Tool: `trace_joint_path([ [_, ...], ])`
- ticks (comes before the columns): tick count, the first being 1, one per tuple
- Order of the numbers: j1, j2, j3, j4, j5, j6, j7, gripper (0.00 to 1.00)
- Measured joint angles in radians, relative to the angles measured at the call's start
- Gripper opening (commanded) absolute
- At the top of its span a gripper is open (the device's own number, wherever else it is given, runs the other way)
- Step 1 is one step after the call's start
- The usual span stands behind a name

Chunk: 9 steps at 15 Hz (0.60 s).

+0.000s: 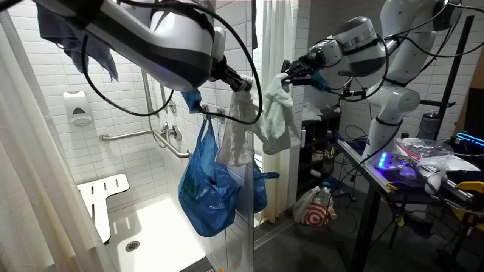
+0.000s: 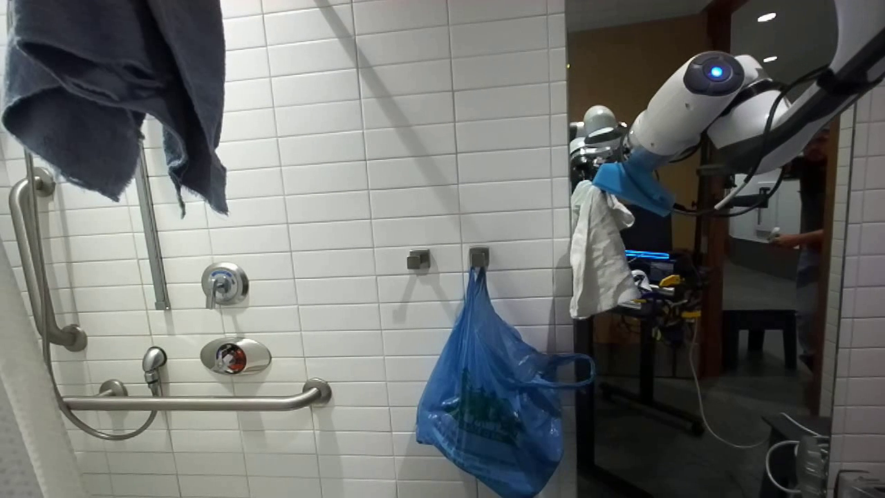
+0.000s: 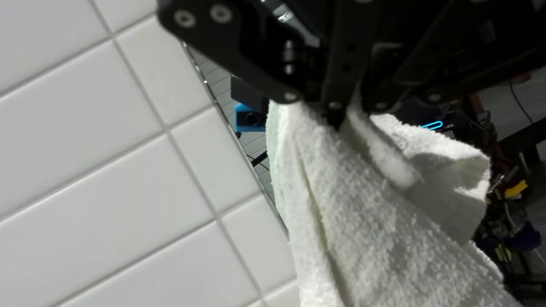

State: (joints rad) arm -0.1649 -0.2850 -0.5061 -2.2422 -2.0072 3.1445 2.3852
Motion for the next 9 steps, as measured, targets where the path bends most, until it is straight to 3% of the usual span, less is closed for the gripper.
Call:
trace_joint_path([
  [5, 0.004, -0.074, 0.001, -0.104, -0.031, -0.026, 0.014, 0.01],
  [9, -0.039, -0.066, -0.020, -0.111, 0.058, -0.018, -0.012, 0.01],
])
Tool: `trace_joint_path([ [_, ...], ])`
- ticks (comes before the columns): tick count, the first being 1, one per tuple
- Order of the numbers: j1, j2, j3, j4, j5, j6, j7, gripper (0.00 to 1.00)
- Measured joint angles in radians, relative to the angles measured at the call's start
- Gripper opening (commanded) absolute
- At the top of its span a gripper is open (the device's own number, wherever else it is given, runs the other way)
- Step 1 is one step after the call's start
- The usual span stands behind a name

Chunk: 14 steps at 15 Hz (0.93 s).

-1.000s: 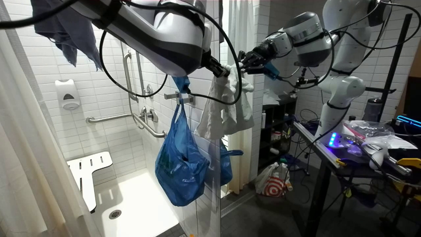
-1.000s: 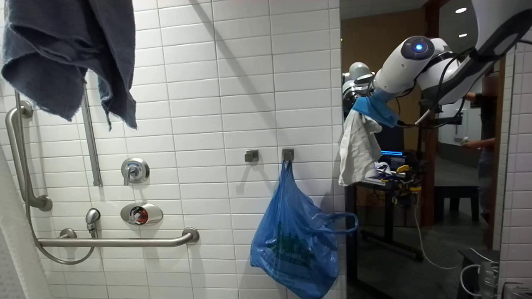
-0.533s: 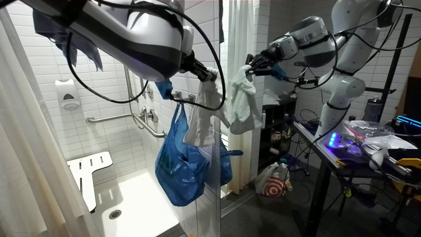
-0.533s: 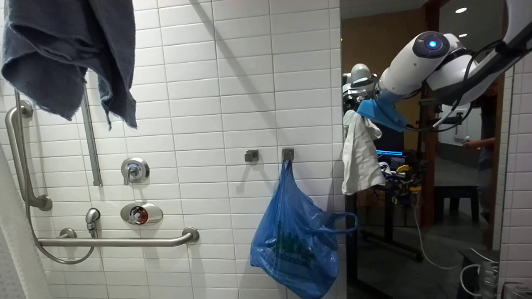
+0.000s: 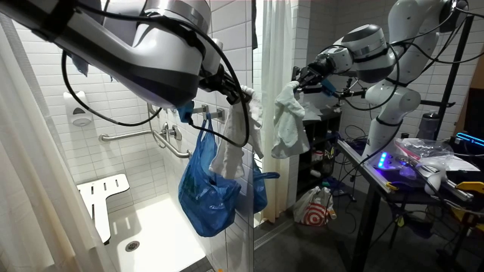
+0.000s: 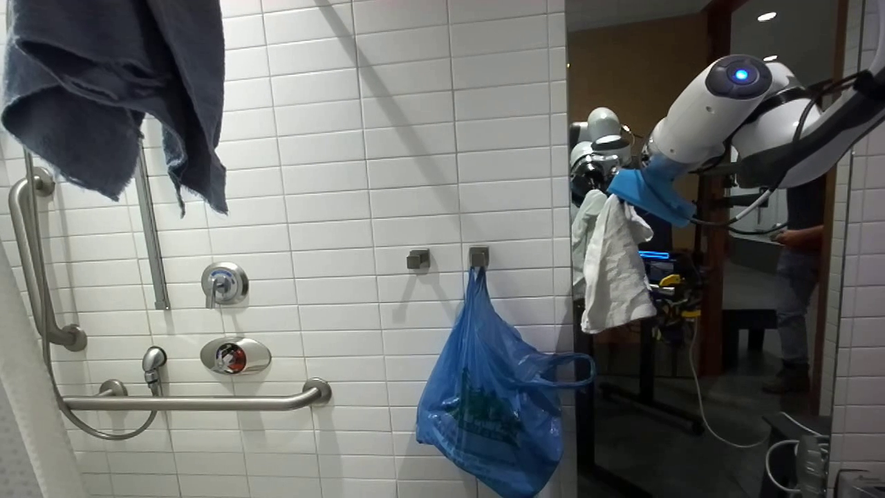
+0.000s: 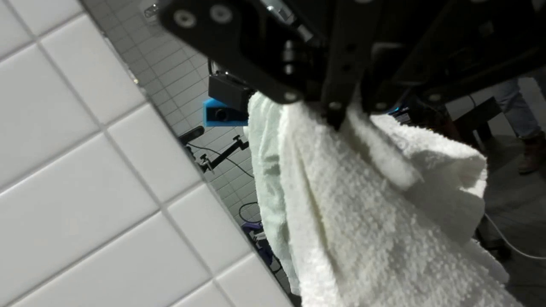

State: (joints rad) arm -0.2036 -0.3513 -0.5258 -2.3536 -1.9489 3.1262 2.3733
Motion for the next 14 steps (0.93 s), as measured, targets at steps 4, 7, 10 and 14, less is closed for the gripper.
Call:
trace_joint_path([
  [4, -0.069, 0.016, -0.005, 0.015, 0.203, 0.031, -0.148, 0.01],
  [7, -0.081, 0.014, 0.006, 0.014, 0.382, 0.021, -0.304, 0.01],
  [10, -0.054, -0.002, 0.032, 0.013, 0.593, -0.026, -0.499, 0.01],
  [14, -0.034, -0.044, 0.116, 0.020, 0.938, -0.102, -0.841, 0.01],
])
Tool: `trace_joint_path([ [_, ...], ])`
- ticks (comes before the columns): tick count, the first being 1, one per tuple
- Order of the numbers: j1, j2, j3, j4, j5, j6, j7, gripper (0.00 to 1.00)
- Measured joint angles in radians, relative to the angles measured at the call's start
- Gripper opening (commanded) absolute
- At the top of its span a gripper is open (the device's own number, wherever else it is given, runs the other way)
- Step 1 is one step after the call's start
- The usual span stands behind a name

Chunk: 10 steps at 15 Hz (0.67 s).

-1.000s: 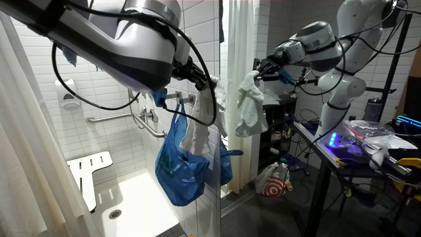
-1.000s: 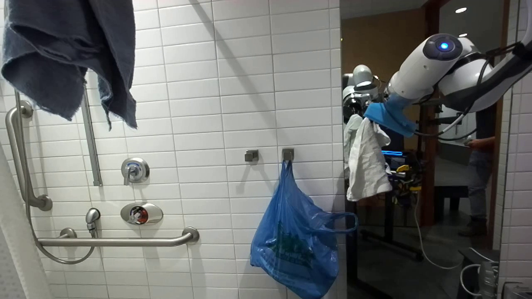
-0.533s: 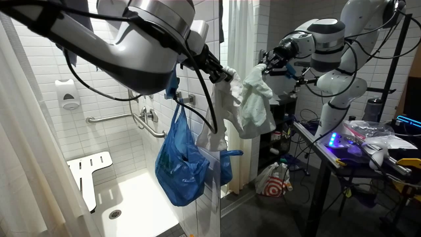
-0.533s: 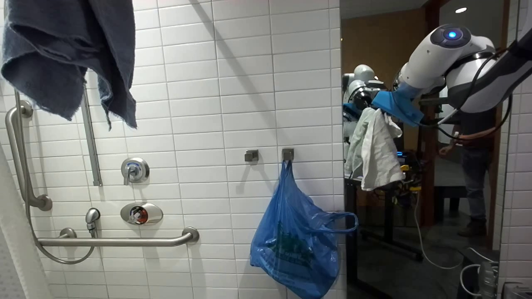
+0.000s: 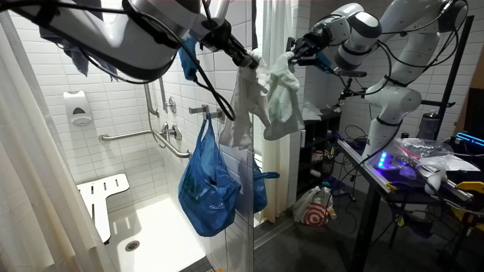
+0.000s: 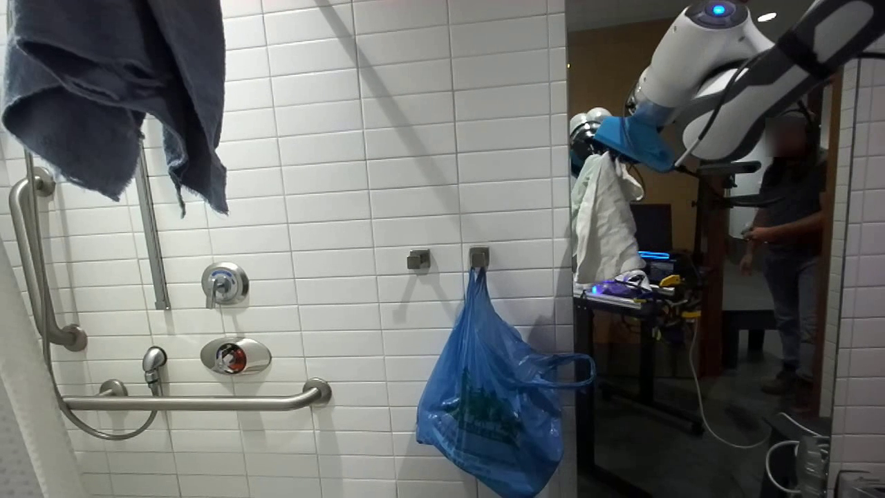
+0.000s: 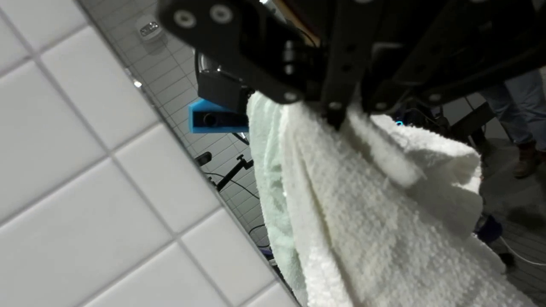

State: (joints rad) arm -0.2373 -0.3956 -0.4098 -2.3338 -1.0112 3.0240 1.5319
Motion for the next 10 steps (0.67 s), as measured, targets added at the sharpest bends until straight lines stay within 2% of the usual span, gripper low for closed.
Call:
trace_joint_path([
  [3, 0.068, -0.033, 0.004, 0.046, 0.136, -0.077, -0.186, 0.01],
  [5, 0.068, -0.034, 0.017, 0.078, 0.268, -0.094, -0.359, 0.01],
  [7, 0.114, -0.031, -0.019, 0.119, 0.331, -0.134, -0.485, 0.01],
  [10, 0.212, -0.021, -0.108, 0.180, 0.420, -0.205, -0.656, 0.01],
])
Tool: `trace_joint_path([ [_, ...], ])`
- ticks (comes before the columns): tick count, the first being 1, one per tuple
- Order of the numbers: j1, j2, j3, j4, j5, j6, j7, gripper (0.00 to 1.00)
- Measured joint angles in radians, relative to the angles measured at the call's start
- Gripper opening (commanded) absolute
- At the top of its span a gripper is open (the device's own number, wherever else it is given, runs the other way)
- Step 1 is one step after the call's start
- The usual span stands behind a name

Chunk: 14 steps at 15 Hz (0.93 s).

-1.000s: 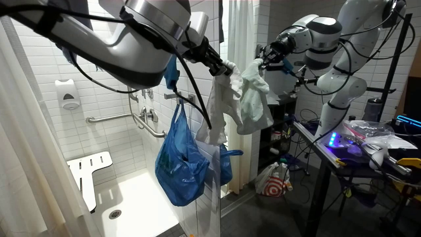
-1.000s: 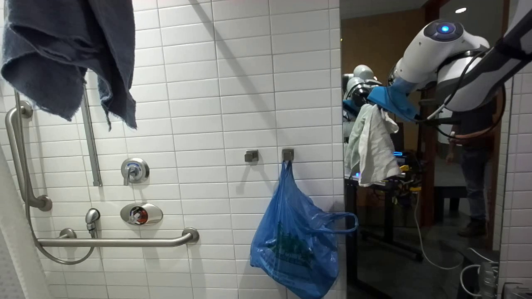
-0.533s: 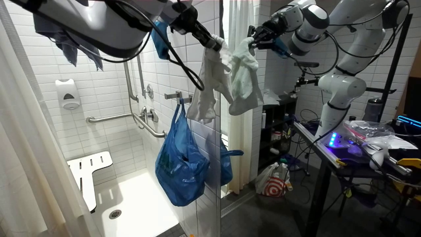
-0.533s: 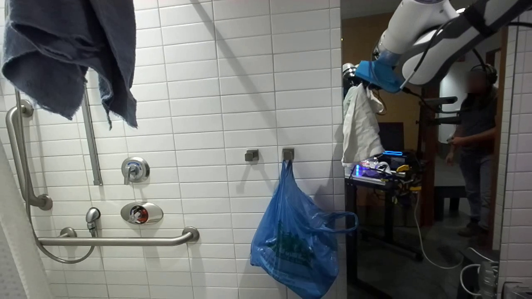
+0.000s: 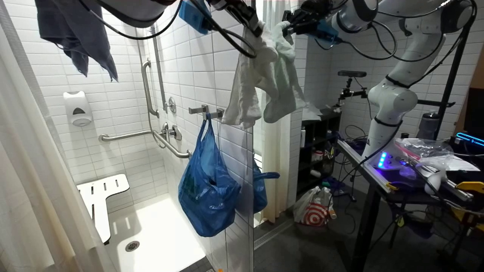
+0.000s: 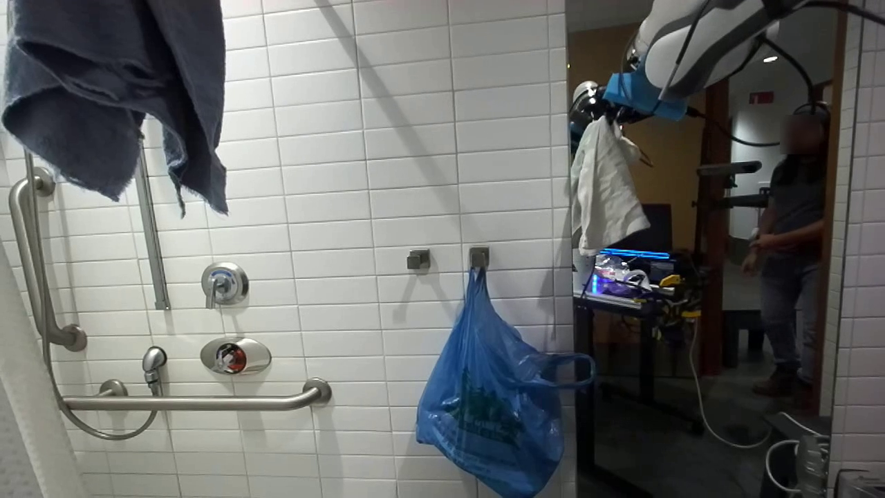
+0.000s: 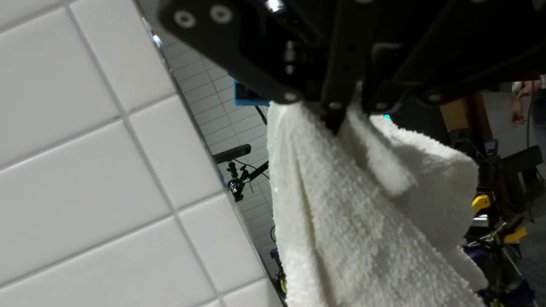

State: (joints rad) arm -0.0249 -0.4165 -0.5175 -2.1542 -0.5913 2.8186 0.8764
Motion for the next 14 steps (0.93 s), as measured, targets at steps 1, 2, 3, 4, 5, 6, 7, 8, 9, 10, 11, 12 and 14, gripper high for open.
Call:
trace_joint_path([
  [1, 0.001, 0.009, -0.001, 0.014, 0.066, -0.011, -0.071, 0.01],
  [2, -0.023, 0.022, 0.018, 0.026, 0.152, -0.015, -0.159, 0.06],
  [3, -0.052, 0.035, 0.042, 0.037, 0.219, -0.018, -0.231, 0.06],
  [4, -0.078, 0.047, 0.065, 0.048, 0.259, -0.020, -0.275, 0.06],
  [5, -0.091, 0.056, 0.079, 0.054, 0.272, -0.021, -0.287, 0.06],
  [6, -0.096, 0.062, 0.085, 0.058, 0.273, -0.022, -0.289, 0.06],
  [7, -0.097, 0.064, 0.086, 0.060, 0.273, -0.022, -0.289, 0.06],
  [8, -0.098, 0.067, 0.086, 0.061, 0.273, -0.022, -0.290, 0.06],
  [9, -0.098, 0.068, 0.086, 0.061, 0.273, -0.022, -0.290, 0.06],
  [10, -0.099, 0.068, 0.086, 0.061, 0.273, -0.022, -0.290, 0.06],
  [11, -0.099, 0.068, 0.086, 0.061, 0.273, -0.022, -0.290, 0.06],
  [12, -0.099, 0.068, 0.086, 0.061, 0.273, -0.022, -0.290, 0.06],
  [14, -0.099, 0.068, 0.086, 0.062, 0.273, -0.022, -0.291, 0.06],
])
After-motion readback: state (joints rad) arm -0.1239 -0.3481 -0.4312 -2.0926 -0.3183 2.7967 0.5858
